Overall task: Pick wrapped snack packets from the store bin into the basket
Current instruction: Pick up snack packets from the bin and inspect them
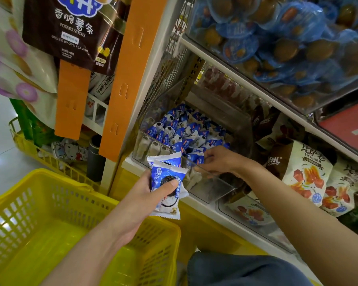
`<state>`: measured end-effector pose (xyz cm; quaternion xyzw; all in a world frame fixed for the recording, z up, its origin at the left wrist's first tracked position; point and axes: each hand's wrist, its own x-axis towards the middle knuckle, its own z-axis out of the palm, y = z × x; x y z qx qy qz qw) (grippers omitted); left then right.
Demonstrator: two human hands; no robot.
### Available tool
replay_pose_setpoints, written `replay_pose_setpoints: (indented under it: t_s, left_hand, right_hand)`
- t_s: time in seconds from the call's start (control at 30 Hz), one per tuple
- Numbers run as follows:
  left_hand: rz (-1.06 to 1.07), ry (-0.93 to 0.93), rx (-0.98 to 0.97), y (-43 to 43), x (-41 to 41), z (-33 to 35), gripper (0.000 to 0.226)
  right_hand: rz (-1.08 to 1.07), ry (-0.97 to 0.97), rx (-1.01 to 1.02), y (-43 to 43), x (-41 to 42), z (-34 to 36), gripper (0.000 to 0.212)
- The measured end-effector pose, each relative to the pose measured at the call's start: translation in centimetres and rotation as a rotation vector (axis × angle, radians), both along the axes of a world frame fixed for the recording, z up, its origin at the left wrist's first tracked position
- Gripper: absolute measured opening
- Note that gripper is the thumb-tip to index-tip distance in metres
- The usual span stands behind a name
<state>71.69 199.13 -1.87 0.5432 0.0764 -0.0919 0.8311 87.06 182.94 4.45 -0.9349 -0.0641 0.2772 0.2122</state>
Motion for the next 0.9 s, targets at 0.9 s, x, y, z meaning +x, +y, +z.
replay_pose_setpoints:
  t_s: [0.9]
  left_hand:
    - [-0.081, 0.002, -0.061, -0.1, -0.9, 0.9, 0.047]
  right_hand:
    - [0.188, -0.302, 0.258, 1.5, -6.8, 5.1, 0.004]
